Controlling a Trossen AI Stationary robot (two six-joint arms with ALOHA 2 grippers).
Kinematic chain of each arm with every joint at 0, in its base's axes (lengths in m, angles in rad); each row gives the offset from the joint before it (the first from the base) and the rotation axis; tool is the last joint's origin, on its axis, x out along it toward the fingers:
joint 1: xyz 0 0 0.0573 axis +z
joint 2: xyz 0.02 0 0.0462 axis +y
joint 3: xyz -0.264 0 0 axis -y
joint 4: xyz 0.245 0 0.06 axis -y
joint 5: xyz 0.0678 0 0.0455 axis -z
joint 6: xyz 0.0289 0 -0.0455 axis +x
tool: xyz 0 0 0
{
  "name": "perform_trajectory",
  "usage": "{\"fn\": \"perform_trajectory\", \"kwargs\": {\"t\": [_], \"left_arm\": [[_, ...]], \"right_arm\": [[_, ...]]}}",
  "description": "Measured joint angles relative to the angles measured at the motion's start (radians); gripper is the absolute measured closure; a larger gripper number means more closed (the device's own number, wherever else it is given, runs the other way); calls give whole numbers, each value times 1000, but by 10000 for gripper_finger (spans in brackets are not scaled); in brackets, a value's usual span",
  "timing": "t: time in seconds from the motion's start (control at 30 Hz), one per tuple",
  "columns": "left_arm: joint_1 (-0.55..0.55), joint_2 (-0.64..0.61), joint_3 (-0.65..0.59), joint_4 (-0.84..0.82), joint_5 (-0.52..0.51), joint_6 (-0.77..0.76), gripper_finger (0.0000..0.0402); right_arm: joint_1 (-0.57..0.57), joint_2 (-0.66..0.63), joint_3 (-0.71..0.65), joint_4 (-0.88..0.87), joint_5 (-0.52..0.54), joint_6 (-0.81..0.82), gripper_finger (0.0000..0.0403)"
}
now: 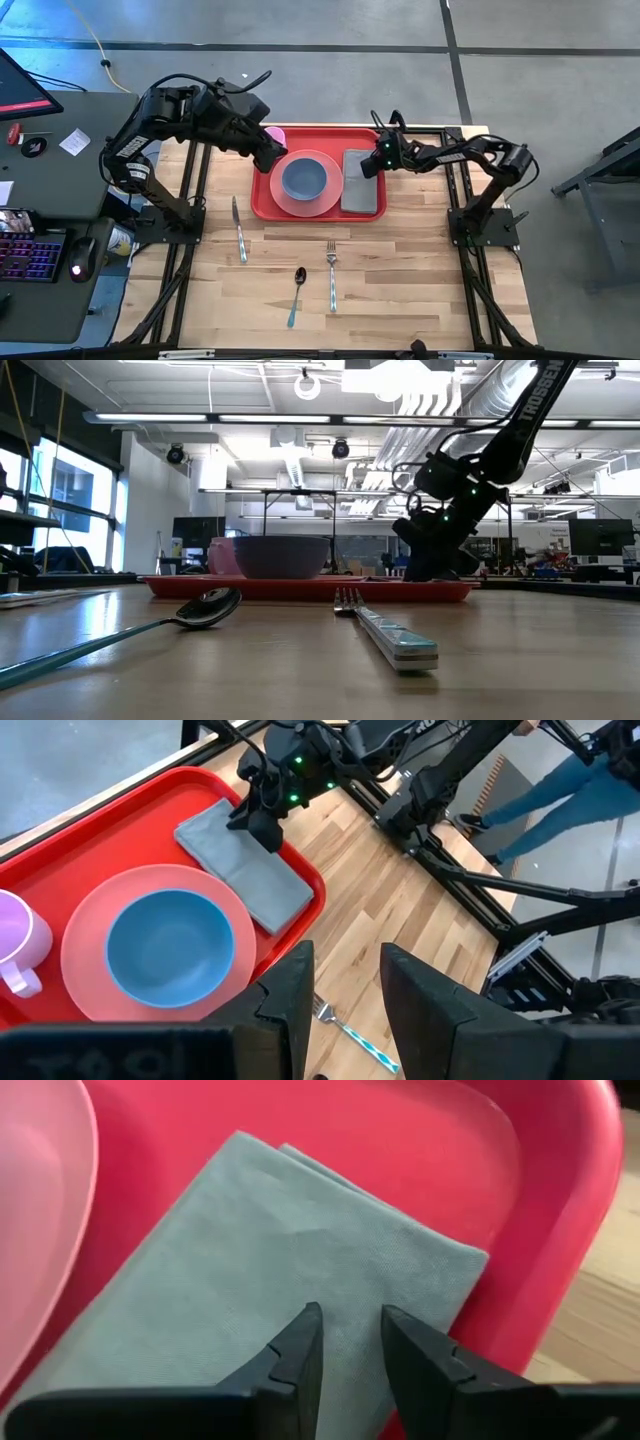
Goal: Set up tray
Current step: Put the gray napkin on the red serving tray
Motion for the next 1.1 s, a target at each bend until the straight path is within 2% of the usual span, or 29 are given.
{"fn": "perform_trajectory", "kwargs": {"t": [0.3, 0.47, 0.63, 0.77, 0.87, 0.93, 1.1], "left_arm": [[0, 0, 0, 0, 6, 0, 250], [0, 0, 0, 0, 6, 0, 250], [0, 0, 0, 0, 0, 9, 250], [0, 0, 0, 0, -19, 30, 250], [0, 0, 0, 2, -20, 46, 250], [0, 0, 0, 4, -21, 61, 250], [0, 0, 0, 4, -24, 107, 250]], "right_arm": [[-6, 16, 5, 45, -13, -59, 291], [-3, -52, 67, -14, -21, -102, 261], [11, -162, 174, -202, -21, -126, 228], [49, -205, 279, -476, -35, -147, 220], [76, -205, 356, -721, -55, -162, 229], [93, -205, 382, -831, -75, -115, 240], [142, -201, 387, -921, -160, 110, 281]]}}
